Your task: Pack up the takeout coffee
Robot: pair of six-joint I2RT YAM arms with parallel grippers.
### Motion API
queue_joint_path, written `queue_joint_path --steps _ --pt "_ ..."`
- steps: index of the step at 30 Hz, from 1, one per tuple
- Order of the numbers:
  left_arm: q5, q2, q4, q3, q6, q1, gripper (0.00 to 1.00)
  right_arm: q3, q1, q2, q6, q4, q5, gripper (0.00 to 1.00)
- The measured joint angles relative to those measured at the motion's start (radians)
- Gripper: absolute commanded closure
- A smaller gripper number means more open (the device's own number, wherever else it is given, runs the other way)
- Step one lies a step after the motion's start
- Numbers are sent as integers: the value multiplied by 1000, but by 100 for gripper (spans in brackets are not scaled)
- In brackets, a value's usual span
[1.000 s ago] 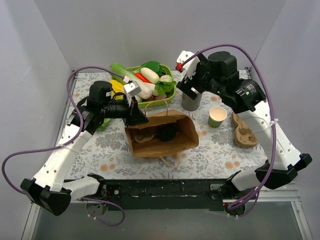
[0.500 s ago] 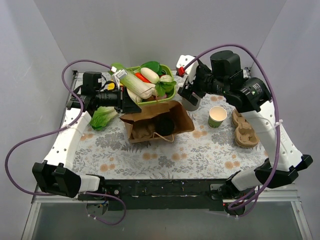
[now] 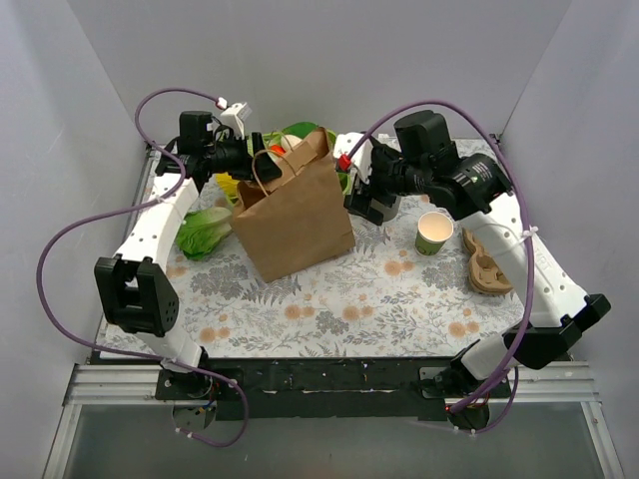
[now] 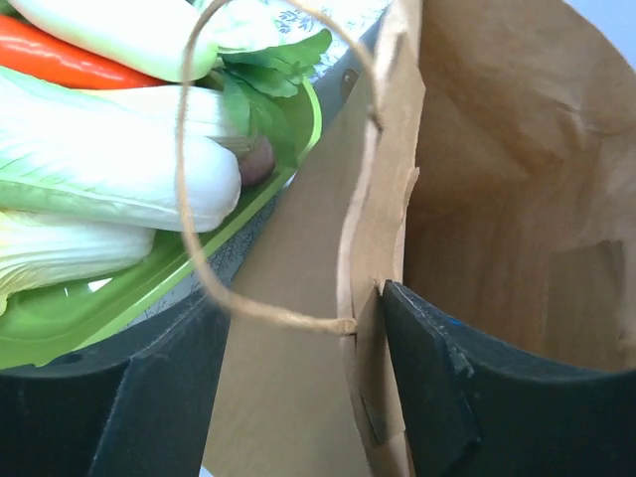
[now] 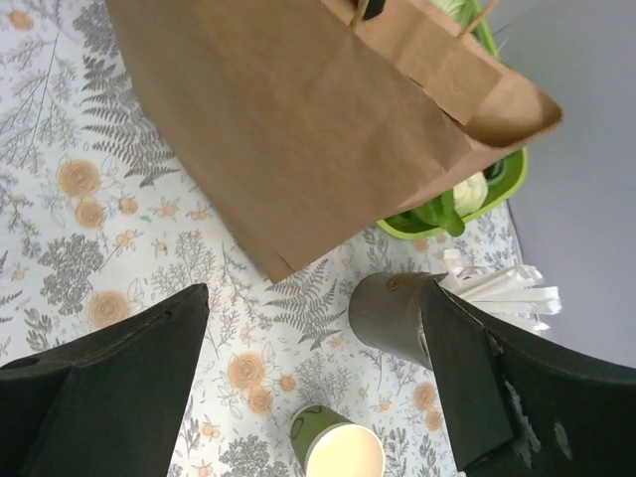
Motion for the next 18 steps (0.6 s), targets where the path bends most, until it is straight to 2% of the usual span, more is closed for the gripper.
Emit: queue_joint_path --steps 4,9,16,18 --pt "10 -88 34 -66 5 0 32 -50 0 0 -39 10 -29 4" --pt "44 -208 51 -77 28 0 30 -73 13 0 -135 52 -57 2" --pt "86 -238 64 -81 35 0 28 -74 58 44 -296 64 -87 3" --pt "90 -238 64 -82 34 0 28 -79 60 71 -336 66 -88 7"
